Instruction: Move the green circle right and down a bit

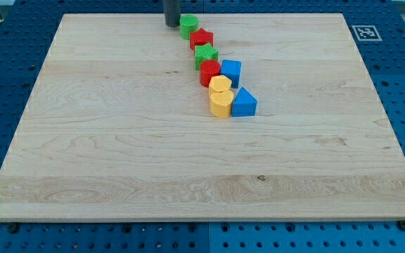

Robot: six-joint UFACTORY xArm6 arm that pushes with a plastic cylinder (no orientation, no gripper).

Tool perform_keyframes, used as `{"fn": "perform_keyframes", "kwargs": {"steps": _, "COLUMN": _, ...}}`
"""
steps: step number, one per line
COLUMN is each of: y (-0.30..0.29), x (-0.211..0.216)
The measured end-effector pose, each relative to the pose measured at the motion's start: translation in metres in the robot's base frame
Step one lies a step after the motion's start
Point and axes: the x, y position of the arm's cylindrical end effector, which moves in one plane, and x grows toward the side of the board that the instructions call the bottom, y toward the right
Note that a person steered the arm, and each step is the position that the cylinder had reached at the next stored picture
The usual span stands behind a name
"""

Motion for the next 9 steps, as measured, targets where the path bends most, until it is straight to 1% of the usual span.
{"fn": "perform_keyframes", "kwargs": {"steps": 1, "y": 0.002, "x": 0.002}}
{"fn": "perform_keyframes", "kwargs": {"steps": 2, "y": -0.013, "x": 0.008}}
{"fn": "perform_keyframes", "kwargs": {"steps": 3, "y": -0.01, "x": 0.026}}
{"fn": "perform_keyframes", "kwargs": {"steps": 6, "y": 0.063, "x": 0.028}}
{"fn": "perform_keyframes", "kwargs": {"steps": 7, "y": 0.051, "x": 0.018}}
{"fn": "perform_keyframes", "kwargs": {"steps": 8, "y": 0.038, "x": -0.013}}
{"fn": "perform_keyframes", "kwargs": {"steps": 9, "y": 0.078, "x": -0.014}}
